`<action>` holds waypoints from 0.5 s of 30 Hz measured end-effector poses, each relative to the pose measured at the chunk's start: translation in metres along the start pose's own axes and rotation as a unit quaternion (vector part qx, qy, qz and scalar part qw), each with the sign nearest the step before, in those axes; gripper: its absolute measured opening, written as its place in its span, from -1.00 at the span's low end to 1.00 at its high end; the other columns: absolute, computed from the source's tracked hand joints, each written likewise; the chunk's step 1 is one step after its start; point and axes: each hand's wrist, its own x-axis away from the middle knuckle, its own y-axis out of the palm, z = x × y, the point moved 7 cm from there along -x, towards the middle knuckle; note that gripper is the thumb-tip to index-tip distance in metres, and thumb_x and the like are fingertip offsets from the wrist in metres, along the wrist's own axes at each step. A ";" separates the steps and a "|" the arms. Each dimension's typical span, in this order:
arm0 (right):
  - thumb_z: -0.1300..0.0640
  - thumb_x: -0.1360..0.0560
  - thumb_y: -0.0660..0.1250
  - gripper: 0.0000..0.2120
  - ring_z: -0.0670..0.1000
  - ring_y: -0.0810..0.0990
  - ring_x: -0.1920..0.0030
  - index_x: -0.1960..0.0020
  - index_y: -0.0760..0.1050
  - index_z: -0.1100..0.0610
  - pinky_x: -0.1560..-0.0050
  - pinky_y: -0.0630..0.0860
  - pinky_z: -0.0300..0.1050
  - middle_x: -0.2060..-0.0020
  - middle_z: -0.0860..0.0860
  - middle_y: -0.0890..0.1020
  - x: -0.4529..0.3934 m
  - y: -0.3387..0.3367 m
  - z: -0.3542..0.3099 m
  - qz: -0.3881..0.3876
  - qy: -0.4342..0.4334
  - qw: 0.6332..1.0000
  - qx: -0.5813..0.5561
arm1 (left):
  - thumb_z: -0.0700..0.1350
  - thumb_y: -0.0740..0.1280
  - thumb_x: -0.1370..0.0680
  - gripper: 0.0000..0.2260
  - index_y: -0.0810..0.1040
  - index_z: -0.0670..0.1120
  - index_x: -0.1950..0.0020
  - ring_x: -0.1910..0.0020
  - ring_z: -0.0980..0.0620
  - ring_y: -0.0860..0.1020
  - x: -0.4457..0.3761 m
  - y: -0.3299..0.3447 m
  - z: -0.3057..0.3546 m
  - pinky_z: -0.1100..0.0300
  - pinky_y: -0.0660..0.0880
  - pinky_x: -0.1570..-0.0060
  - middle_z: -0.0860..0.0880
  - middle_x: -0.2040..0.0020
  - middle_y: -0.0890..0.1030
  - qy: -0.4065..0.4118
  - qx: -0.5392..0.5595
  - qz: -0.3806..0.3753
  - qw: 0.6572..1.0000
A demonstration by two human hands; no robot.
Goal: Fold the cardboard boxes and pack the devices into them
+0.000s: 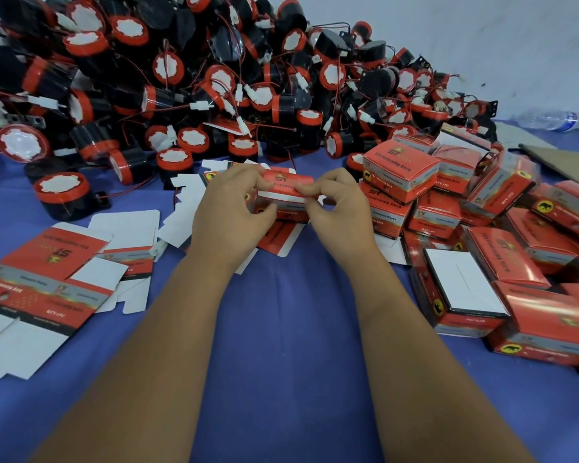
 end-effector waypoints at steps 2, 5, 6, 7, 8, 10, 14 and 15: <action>0.42 -0.50 0.27 -0.72 -0.39 0.45 0.03 -0.07 0.67 0.20 0.00 0.43 -0.49 0.11 -0.19 0.46 0.001 0.001 0.001 -0.003 0.012 1.000 0.004 | -0.26 0.45 -0.42 -0.85 0.59 -0.13 0.04 -0.23 -0.11 0.51 -0.002 0.000 0.002 -0.10 0.50 -0.14 -0.01 -0.23 0.60 0.001 -0.038 -0.008 0.999; 0.39 -0.53 0.27 -0.80 -0.22 0.45 0.08 -0.02 0.65 0.24 -0.01 0.53 -0.22 0.11 -0.13 0.47 -0.001 0.006 0.002 -0.015 0.011 0.999 0.047 | -0.23 0.44 -0.45 -0.94 0.60 -0.14 0.12 -0.20 -0.10 0.51 -0.003 0.000 0.001 -0.10 0.50 -0.10 -0.01 -0.21 0.61 -0.018 -0.063 -0.005 0.998; 0.36 -0.55 0.28 -0.84 -0.16 0.45 0.08 0.01 0.63 0.26 -0.02 0.54 -0.06 0.11 -0.10 0.47 -0.002 0.008 0.002 -0.017 0.012 0.998 0.066 | -0.22 0.44 -0.46 -0.96 0.60 -0.13 0.14 -0.20 -0.08 0.51 -0.002 0.000 0.000 -0.08 0.50 -0.09 0.01 -0.22 0.60 -0.028 -0.062 -0.005 0.998; 0.35 -0.56 0.28 -0.87 -0.11 0.46 0.06 0.04 0.62 0.26 -0.01 0.54 0.05 0.11 -0.08 0.48 -0.002 0.009 0.003 -0.016 0.015 0.997 0.080 | -0.21 0.44 -0.47 -0.96 0.60 -0.11 0.15 -0.18 -0.06 0.52 -0.002 0.001 -0.001 -0.07 0.50 -0.08 0.02 -0.23 0.60 -0.037 -0.059 -0.006 0.998; 0.35 -0.55 0.28 -0.88 -0.05 0.47 0.03 0.05 0.61 0.26 0.00 0.53 0.10 0.09 -0.07 0.48 -0.003 0.010 0.003 -0.012 0.016 0.996 0.089 | -0.20 0.43 -0.48 -0.95 0.59 -0.10 0.16 -0.17 -0.04 0.52 -0.002 0.001 -0.001 -0.06 0.51 -0.07 0.03 -0.24 0.59 -0.042 -0.058 -0.007 0.997; 0.37 -0.51 0.29 -0.87 0.02 0.46 -0.12 0.06 0.60 0.24 -0.07 0.50 0.05 -0.04 -0.01 0.50 -0.001 0.013 0.002 -0.006 0.010 0.996 0.092 | -0.20 0.43 -0.48 -0.94 0.57 -0.09 0.16 -0.13 -0.01 0.53 -0.001 0.001 -0.001 -0.04 0.52 -0.05 0.05 -0.24 0.58 -0.046 -0.055 -0.004 0.997; 0.36 -0.42 0.34 -0.78 -0.09 0.40 -0.16 0.10 0.40 0.08 -0.04 0.34 -0.36 -0.18 0.02 0.45 0.005 0.021 0.004 -0.048 0.017 0.999 0.010 | -0.19 0.41 -0.50 -0.92 0.53 -0.11 0.10 0.03 -0.02 0.52 0.002 0.002 0.003 -0.07 0.53 0.08 0.05 -0.13 0.56 -0.022 -0.067 -0.002 0.997; 0.34 -0.42 0.37 -0.77 -0.12 0.42 -0.07 0.10 0.41 0.05 0.04 0.33 -0.45 -0.12 -0.01 0.45 0.005 0.019 0.005 -0.044 0.014 0.999 -0.001 | -0.19 0.41 -0.51 -0.93 0.53 -0.11 0.08 0.05 -0.02 0.52 0.002 0.003 0.004 -0.07 0.53 0.10 0.05 -0.11 0.56 -0.019 -0.072 -0.002 0.997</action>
